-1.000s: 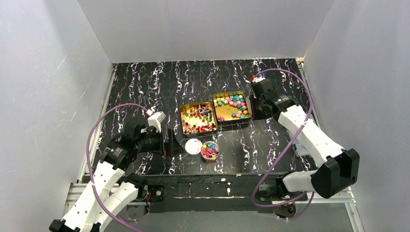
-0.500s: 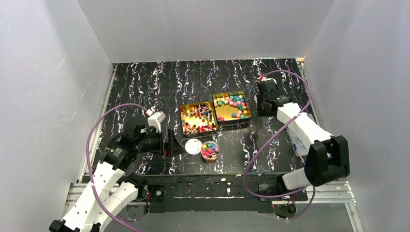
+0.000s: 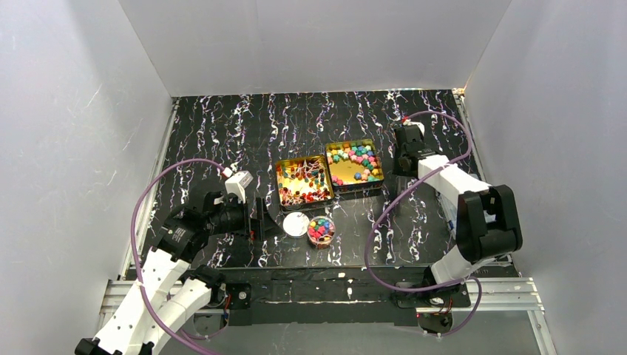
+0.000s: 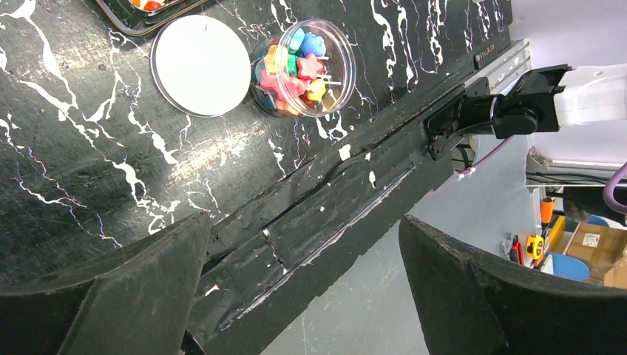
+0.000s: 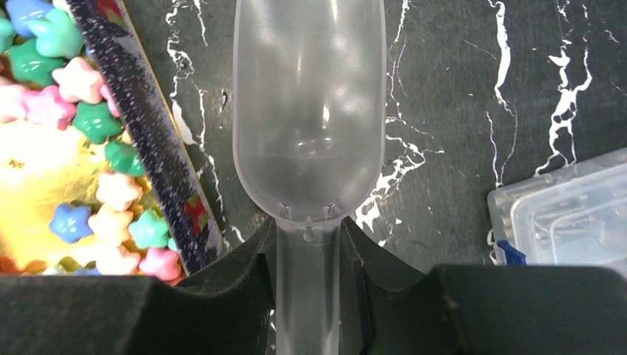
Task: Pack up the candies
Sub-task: Place the spatula at the center of the board.
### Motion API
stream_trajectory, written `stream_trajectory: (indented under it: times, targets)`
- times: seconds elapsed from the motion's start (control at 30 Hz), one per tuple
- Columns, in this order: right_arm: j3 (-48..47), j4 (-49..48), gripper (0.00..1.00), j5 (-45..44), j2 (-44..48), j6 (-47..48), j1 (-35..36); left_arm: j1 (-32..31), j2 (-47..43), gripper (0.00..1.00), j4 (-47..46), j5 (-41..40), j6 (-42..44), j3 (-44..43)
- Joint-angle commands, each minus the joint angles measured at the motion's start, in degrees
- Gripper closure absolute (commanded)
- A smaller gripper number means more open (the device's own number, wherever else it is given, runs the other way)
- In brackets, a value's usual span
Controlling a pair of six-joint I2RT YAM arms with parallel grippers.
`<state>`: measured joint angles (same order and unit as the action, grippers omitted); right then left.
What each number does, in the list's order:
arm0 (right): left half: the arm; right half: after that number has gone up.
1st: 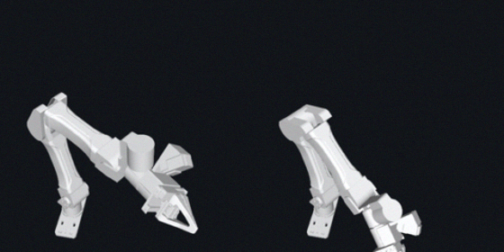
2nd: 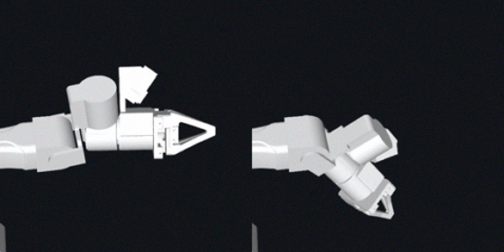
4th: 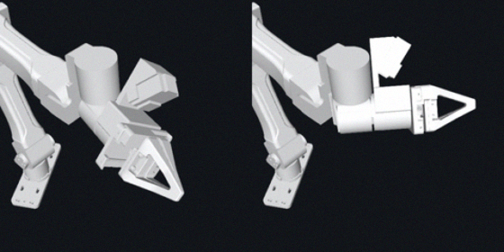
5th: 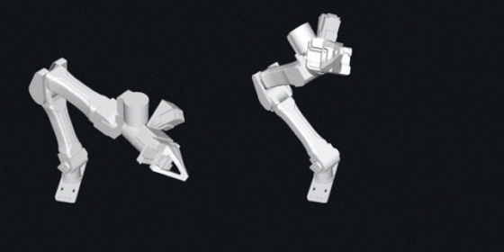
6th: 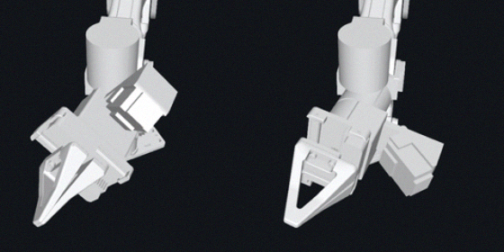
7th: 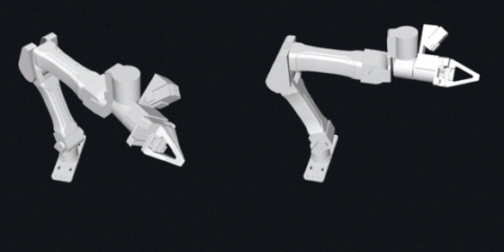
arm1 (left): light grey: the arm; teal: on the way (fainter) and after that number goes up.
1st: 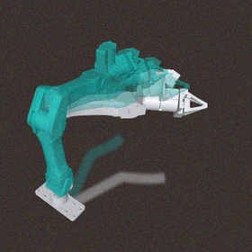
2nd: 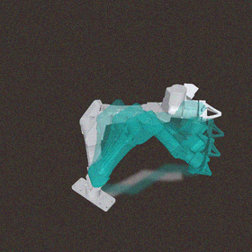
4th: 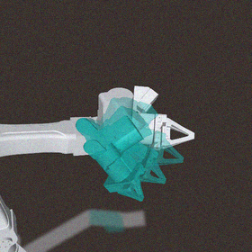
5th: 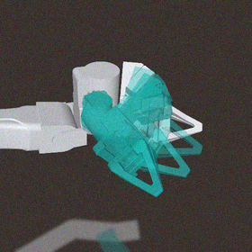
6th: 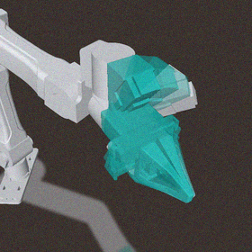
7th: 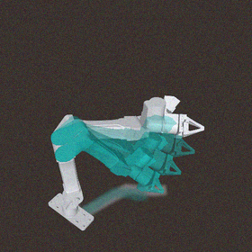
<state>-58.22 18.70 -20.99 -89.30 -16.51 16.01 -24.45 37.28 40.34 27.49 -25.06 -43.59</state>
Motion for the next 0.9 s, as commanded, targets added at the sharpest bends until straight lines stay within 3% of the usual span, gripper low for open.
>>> stream_trajectory:
  times: [0.0, 0.37, 0.53, 0.73, 0.87]
  targets:
    - [-1.1, -5.5, 0.99, -1.4, -3.2, -2.2, -0.9, 0.2, -0.7, 0.01, 0.0, 0.3, 1.0, 0.5]
    - [-1.9, -7.6, 0.98, -1.3, -9.0, -3.5, -2.2, 0.2, -0.4, 0.01, 0.1, 0.0, 0.9, 0.5]
    - [-2.1, -7.2, 0.87, -0.3, -10.3, -3.8, -2.5, 0.2, -0.1, 0.01, 0.1, -0.1, 0.8, 0.5]
    - [-2.3, -6.7, 0.63, -0.8, -10.7, -3.5, -2.9, 0.2, 0.2, 0.01, 0.1, 0.1, 0.9, 0.5]
    - [-2.4, -6.6, 0.55, -0.5, -10.3, -3.1, -3.0, 0.2, 0.4, 0.01, 0.1, 0.1, 0.8, 0.5]
